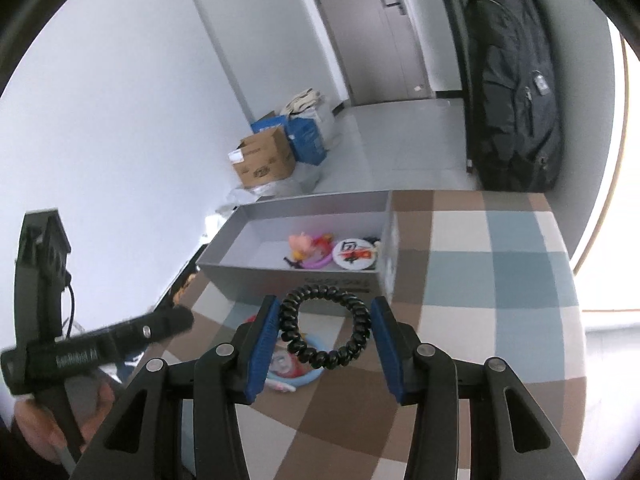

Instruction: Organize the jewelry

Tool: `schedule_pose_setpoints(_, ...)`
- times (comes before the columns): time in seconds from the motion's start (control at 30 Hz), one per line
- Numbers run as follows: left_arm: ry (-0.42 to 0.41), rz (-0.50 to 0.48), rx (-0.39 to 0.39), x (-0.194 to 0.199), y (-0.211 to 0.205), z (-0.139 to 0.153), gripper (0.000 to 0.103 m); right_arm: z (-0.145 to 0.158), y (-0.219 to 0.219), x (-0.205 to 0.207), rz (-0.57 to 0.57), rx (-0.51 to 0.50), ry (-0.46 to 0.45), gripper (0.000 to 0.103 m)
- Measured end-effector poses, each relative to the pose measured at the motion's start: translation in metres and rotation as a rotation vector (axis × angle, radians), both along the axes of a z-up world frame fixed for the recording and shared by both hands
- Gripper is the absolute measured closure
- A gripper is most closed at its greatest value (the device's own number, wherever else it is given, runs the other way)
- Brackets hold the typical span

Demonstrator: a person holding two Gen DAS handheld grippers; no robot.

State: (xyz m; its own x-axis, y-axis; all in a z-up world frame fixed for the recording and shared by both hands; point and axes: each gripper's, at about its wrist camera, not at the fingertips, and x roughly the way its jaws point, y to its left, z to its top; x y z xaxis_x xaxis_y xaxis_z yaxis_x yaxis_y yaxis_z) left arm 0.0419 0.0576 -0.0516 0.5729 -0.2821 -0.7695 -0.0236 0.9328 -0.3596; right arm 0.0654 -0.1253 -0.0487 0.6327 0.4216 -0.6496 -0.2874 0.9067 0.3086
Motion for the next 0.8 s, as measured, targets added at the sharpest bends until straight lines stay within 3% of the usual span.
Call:
schedule_pose_setpoints(0.37,0.016,-0.191,0.070,-0.008,-0.044,-0.008,0.013,0.005,-0.019,-0.002,-0.032,0.026,-0.005,0.059)
schedule_pose_setpoints(0.6,0.005,-0.203,0.115,-0.006,-0.054,-0.011,0.032,0.006,-0.031,-0.004,-0.060,0.045,0.002,0.060)
schedule_pose_setpoints(0.8,-0.003,-0.215,0.147,0.003,-0.064,-0.015,0.062,0.008,-0.038,-0.006,-0.066,0.057,-0.001,0.060)
